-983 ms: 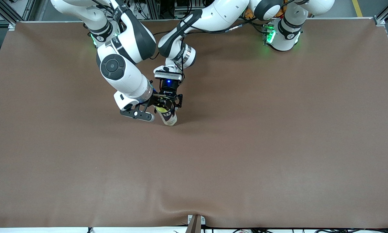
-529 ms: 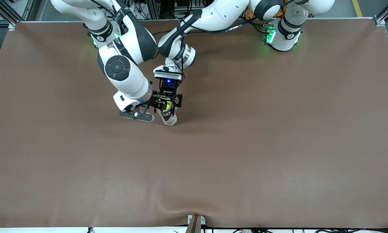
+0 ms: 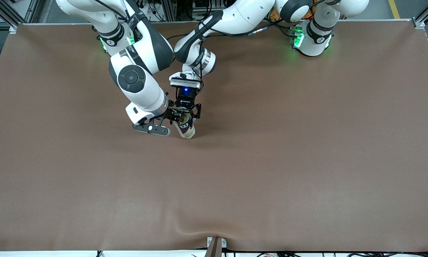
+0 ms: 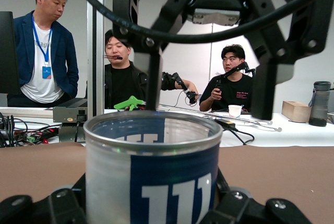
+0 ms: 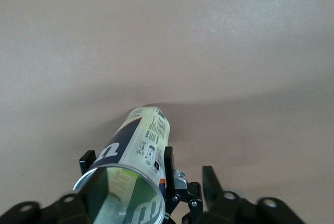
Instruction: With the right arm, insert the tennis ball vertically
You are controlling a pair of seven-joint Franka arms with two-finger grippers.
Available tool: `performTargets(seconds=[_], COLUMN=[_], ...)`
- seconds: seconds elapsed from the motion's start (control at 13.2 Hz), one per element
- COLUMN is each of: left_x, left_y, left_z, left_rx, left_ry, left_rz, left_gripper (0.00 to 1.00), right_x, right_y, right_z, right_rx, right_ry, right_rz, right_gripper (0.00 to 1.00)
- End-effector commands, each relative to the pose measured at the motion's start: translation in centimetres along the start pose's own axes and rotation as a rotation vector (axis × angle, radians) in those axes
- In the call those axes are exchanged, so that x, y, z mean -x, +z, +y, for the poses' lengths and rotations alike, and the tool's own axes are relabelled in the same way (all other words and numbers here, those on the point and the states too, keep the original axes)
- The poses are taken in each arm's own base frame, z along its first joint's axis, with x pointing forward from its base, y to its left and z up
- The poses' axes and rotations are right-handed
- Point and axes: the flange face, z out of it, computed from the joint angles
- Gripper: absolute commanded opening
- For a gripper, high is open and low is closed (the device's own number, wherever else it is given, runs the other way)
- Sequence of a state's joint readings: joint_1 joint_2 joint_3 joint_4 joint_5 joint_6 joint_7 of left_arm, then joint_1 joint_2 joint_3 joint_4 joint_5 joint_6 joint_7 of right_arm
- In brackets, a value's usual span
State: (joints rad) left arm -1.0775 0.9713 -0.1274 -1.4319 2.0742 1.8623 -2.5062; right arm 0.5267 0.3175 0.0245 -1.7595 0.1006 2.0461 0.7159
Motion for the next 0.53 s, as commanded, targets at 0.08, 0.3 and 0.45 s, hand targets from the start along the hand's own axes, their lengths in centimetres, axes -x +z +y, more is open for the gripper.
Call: performTargets(seconds=[0.08,0.3,0.45], left_x=[0.0,0.0,-0.2], left_y=[0.4,0.4,0.3], left_z=[0.8,0.8,0.9], left_rx=[-0.012,-0.012,-0.011], left_ry=[-0.017,-0.017,-0.019], left_rz=[0.018,0.018,0.019], left_gripper=[0.83,0.80,0.79], right_x=[-0.7,-3.5,-5.7], right_y=[-4.0,-8.5,-12.1], right_z=[1.5,6.8,10.9], right_rx=[-0.028,-0.010,-0.001], right_ry=[0.010,0.023,0.025], right_rz=[0.046,0.023,0.007], right_gripper=[1.00,1.00,1.00])
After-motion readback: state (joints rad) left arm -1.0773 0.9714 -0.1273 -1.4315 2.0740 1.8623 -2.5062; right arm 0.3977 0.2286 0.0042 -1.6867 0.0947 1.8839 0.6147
